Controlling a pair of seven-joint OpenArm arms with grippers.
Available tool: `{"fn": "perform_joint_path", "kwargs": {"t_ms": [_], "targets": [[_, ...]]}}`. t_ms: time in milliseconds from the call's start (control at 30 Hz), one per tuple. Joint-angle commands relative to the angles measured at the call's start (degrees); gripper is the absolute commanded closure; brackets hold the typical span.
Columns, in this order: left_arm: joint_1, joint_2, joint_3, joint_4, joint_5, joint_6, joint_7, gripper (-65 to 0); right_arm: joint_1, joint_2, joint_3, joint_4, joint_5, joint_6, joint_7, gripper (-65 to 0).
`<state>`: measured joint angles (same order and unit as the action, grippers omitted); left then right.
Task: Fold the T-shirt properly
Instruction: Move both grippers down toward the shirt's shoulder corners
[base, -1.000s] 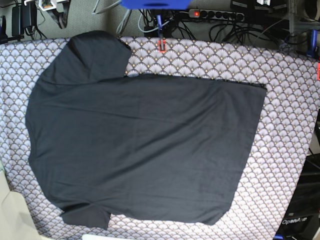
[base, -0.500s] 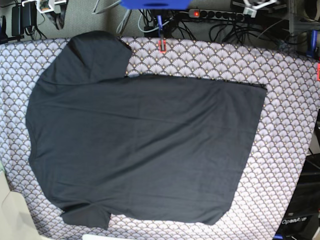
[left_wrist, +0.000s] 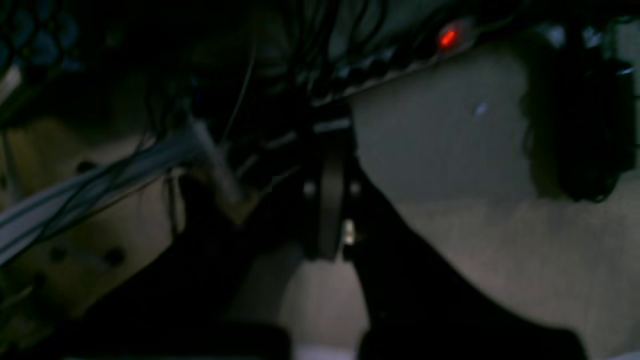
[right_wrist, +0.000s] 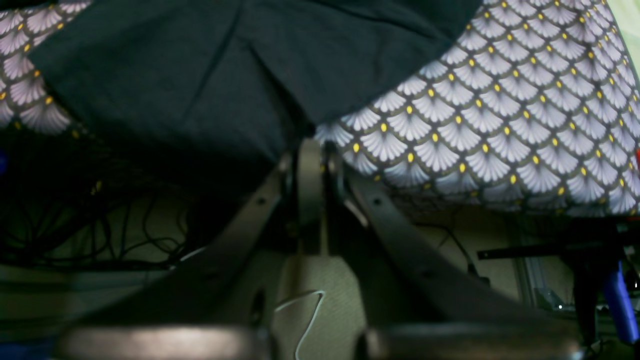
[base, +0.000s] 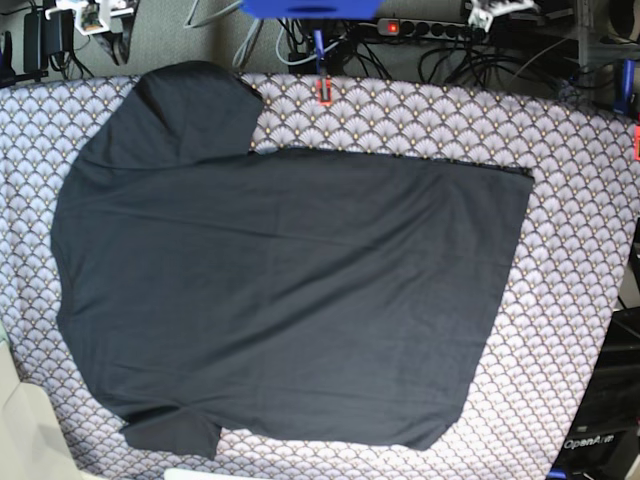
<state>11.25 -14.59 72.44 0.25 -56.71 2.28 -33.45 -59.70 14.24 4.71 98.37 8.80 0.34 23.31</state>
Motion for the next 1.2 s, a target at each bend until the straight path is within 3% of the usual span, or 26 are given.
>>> {"fn": "perform_joint_path", "kwargs": {"t_ms": [0, 67, 267, 500, 700, 833, 933, 1033, 1100, 1167], "targets": [[2.25, -0.58, -0.23, -0.25, -0.13, -2.50, -3.60, 0.0, -0.91, 0.31, 0.26, 0.58, 0.13, -0.12, 1.35, 0.0], [3.83, -0.49, -0.75, -0.25, -0.83, -7.34, -11.43, 0.0, -0.91, 0.49, 0.26, 0.58, 0.13, -0.12, 1.35, 0.0], [9.46, -0.22, -4.27, -0.25, -3.82, -13.14, -23.38, 0.0, -0.83, 0.57, 0.26, 0.67, 0.13, -0.12, 1.35, 0.0], [19.57, -0.40, -4.88, -0.25, -3.91, -13.40, -41.58, 0.0, -0.83, 0.57, 0.26, 0.67, 0.13, -0.12, 1.35, 0.0], [27.48, -0.75, -8.14, -0.25, -3.56, -14.55, -42.11, 0.0, 0.05, 0.40, 0.34, 0.67, 0.04, -0.12, 1.35, 0.0], [32.23, -6.82, -8.66, 11.13, -3.73, -17.98, -42.20, 0.0, 0.76, 0.49, 0.34, 0.67, 0.04, -0.12, -1.11, 0.0], [37.77, -16.75, -10.86, 29.95, -3.38, -17.89, -42.20, 0.0, 2.08, 0.57, 0.34, 0.67, 0.04, -0.12, -2.96, 0.0], [43.39, -24.40, -16.05, 44.10, -0.30, -17.80, -42.11, 0.0, 2.69, 0.57, 0.26, 0.67, 0.04, -0.12, -3.66, 0.0], [47.17, -25.98, -22.73, 48.76, 4.97, -17.27, -42.11, 0.0, 2.95, 0.57, 0.26, 0.84, 0.04, -0.12, -3.66, 0.0], [51.48, -25.81, -31.08, 50.43, 11.92, -13.40, -42.02, 0.0, 2.95, 0.57, 0.26, 0.93, 0.04, -0.12, -3.66, 0.0]]}}
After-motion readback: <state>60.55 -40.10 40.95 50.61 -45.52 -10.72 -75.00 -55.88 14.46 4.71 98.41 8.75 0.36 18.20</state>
